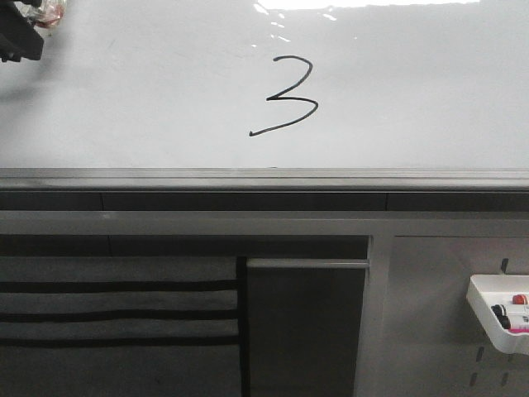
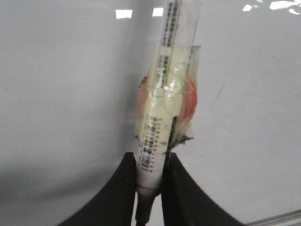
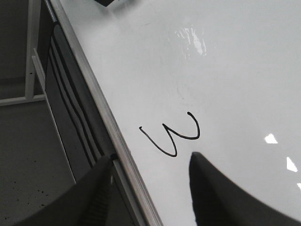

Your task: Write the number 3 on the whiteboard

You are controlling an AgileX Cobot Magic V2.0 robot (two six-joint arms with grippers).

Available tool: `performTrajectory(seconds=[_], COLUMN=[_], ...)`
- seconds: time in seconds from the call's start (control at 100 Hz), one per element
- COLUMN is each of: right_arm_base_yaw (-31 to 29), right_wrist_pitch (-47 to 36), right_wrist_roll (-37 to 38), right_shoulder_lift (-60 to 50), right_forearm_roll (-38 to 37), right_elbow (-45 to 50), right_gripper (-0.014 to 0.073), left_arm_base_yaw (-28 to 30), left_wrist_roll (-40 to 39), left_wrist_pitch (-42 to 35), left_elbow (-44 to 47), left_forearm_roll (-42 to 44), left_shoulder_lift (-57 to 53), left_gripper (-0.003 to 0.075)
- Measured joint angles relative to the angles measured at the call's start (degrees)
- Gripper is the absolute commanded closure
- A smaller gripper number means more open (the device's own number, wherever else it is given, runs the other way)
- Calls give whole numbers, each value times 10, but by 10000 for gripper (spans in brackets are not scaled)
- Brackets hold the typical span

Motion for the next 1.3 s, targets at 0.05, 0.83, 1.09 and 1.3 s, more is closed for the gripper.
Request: performTrajectory(seconds=[0.05,0.83,1.09,1.3], right_arm_base_yaw=[0,-4,-52,-97], right_wrist_pitch=[0,13,177,319], right_wrist_roll=[0,55,269,523], right_shoulder_lift=[0,0,0,-16], right_forearm_roll=[1,15,-64,-228], right_elbow=[0,-7,-55,-99], right_gripper=[263,263,264,322], left_arm_base_yaw=[0,-1,-1,-1], left_wrist_roll=[0,0,0,0], left_wrist_pitch=[-12,-28,32,179], left_elbow=[0,0,0,0], left_forearm_roll=[-4,34,128,188], left_shoulder_lift=[11,48,-60,-204], left_gripper=[739,311,253,283])
